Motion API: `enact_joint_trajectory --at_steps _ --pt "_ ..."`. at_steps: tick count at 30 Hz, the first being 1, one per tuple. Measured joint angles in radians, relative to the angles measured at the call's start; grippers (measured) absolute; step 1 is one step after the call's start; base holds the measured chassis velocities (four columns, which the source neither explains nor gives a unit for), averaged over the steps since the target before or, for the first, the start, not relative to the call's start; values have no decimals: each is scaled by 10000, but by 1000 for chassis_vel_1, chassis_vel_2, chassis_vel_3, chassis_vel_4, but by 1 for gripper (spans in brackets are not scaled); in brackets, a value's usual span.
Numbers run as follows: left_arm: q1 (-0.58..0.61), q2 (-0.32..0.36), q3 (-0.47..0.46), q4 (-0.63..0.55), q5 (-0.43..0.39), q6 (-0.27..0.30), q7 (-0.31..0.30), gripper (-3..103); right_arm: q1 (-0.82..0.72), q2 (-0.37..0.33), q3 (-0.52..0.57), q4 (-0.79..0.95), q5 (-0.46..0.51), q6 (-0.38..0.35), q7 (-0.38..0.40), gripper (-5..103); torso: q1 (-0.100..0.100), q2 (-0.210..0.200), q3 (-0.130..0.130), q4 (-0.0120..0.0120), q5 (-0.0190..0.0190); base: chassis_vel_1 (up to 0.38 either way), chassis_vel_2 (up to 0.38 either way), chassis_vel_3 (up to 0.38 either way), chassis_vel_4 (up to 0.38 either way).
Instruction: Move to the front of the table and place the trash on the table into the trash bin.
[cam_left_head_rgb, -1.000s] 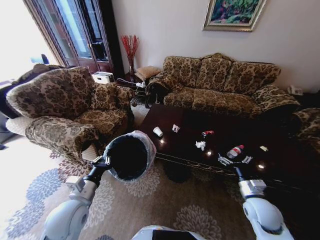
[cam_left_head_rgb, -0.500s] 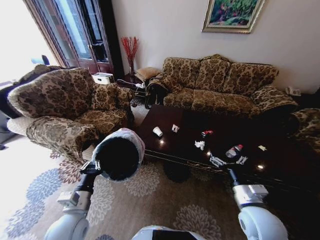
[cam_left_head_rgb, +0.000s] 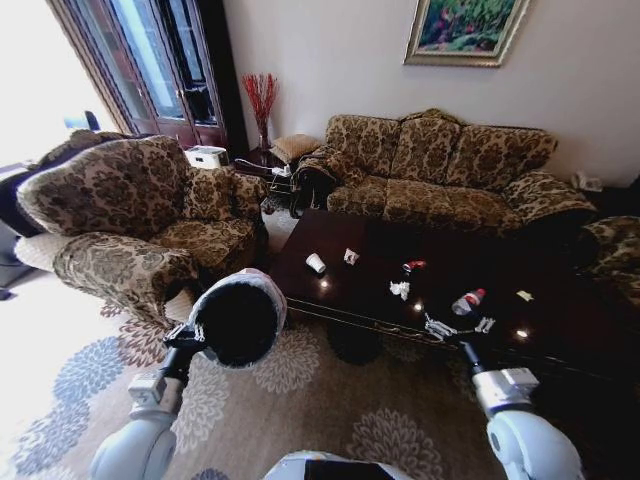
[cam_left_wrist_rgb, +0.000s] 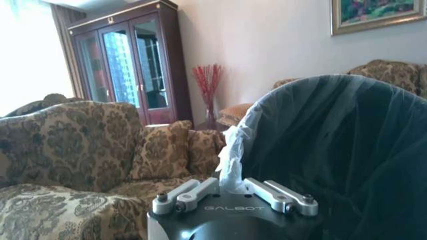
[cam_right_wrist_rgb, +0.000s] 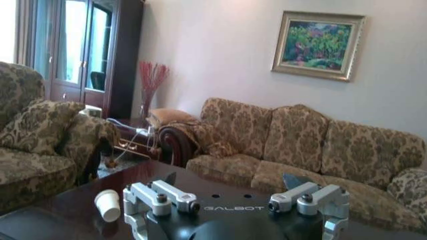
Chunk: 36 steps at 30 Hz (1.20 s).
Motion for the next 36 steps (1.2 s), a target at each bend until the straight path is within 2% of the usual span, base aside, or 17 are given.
enact_joint_trajectory --at_steps 6,19,36 --pt "107 -277 22 -45 28 -208 -53 1 335 130 -507 -38 -83 140 -10 100 0 0 0 6 -1 0 0 0 0" --pt "97 -311 25 -132 39 -206 -55 1 201 195 -520 -1 -160 194 -208 100 -4 1 -2 2 0 -15 14 10 -11" --pt "64 -323 65 -84 20 -184 -58 1 186 260 -636 -23 -260 197 -211 100 4 -3 0 5 1 -202 214 215 -213"
